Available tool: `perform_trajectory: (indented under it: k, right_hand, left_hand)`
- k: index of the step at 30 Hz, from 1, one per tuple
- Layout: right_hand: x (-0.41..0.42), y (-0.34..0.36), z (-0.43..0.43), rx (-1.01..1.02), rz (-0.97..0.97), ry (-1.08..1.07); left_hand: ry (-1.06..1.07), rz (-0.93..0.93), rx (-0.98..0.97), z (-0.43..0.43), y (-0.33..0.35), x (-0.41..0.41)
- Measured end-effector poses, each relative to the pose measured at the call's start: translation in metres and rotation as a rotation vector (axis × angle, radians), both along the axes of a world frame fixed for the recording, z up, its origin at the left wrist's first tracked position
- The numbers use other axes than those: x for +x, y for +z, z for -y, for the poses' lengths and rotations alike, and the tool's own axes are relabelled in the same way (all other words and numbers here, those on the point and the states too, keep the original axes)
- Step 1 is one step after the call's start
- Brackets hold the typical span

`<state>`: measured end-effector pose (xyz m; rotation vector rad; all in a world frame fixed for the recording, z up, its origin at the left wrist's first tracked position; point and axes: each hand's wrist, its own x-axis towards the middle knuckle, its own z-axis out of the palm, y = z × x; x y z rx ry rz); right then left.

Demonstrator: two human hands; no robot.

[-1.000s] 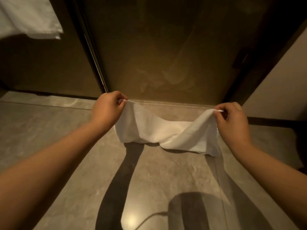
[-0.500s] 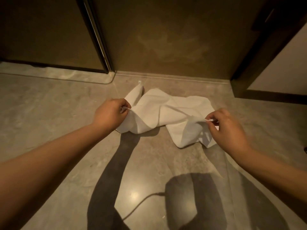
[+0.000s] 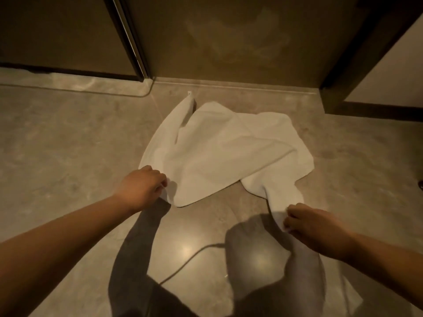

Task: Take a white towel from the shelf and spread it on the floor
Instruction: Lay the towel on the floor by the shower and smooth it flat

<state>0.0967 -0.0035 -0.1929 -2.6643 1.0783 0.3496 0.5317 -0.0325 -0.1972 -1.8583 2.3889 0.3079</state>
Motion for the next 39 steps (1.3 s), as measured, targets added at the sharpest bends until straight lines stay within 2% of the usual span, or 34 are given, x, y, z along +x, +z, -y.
perform_trajectory:
  k: [5, 8, 14, 17, 20, 24, 28, 33, 36, 39]
  right_hand:
    - [0.005, -0.021, -0.007, 0.058, -0.077, -0.02]
    - [0.012, -0.02, 0.0, 0.062, -0.036, -0.111]
    - [0.03, -0.026, 0.035, 0.109, 0.252, -0.875]
    - [0.038, -0.035, 0.055, 0.265, 0.384, -1.277]
    - [0.044, -0.045, 0.065, 0.289, 0.488, -1.467]
    - [0.045, -0.054, 0.07, 0.182, 0.489, -1.485]
    - [0.038, -0.054, 0.075, 0.158, 0.552, -1.503]
    - [0.033, -0.051, 0.079, 0.187, 0.669, -1.403]
    - [0.038, -0.045, 0.078, 0.076, 0.773, -1.418]
    - [0.05, -0.031, 0.074, -0.045, 0.888, -1.225]
  left_hand:
    - [-0.055, 0.066, 0.068, -0.003, -0.011, -0.006]
    - [-0.055, 0.122, 0.085, -0.001, -0.012, -0.01]
    - [-0.13, 0.052, -0.082, 0.008, -0.016, -0.032]
    - [-0.144, -0.018, -0.005, 0.02, -0.021, -0.055]
    - [-0.139, -0.016, 0.088, 0.026, -0.031, -0.074]
    - [-0.125, 0.048, 0.169, 0.027, -0.046, -0.087]
    - [-0.131, 0.073, 0.146, 0.031, -0.054, -0.089]
    - [-0.102, -0.024, 0.101, 0.031, -0.06, -0.088]
    - [-0.114, -0.085, 0.066, 0.03, -0.061, -0.081]
    - [-0.092, -0.16, 0.053, 0.027, -0.06, -0.069]
